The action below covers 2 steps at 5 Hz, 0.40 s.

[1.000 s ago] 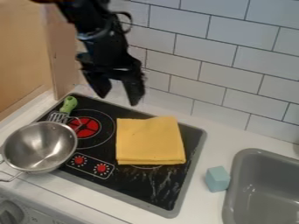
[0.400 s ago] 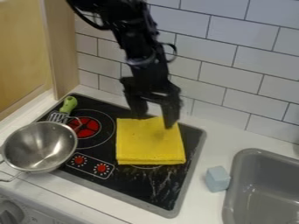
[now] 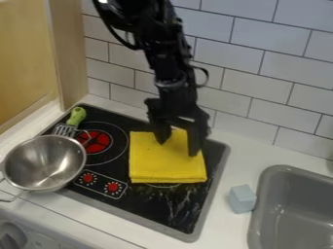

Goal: Move the yellow cloth to the upper part of the left burner

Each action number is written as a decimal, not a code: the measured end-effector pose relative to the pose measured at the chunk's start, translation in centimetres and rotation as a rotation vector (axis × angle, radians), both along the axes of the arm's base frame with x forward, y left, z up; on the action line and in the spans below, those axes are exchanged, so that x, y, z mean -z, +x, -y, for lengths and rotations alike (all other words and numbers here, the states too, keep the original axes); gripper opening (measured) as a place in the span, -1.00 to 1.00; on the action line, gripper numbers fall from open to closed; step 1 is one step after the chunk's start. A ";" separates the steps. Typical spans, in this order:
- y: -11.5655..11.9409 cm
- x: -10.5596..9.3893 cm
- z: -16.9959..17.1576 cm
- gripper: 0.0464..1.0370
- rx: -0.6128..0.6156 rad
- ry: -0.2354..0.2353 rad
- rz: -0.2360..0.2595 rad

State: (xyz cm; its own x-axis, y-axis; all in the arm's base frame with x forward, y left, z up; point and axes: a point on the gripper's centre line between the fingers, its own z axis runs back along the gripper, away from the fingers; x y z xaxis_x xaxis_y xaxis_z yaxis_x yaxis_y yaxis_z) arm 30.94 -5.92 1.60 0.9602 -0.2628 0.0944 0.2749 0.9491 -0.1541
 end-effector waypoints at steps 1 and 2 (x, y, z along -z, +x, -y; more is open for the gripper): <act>0.0 0.1 -0.3 0.92 0.009 0.047 0.003; 0.1 0.1 -0.9 0.92 0.013 0.084 0.012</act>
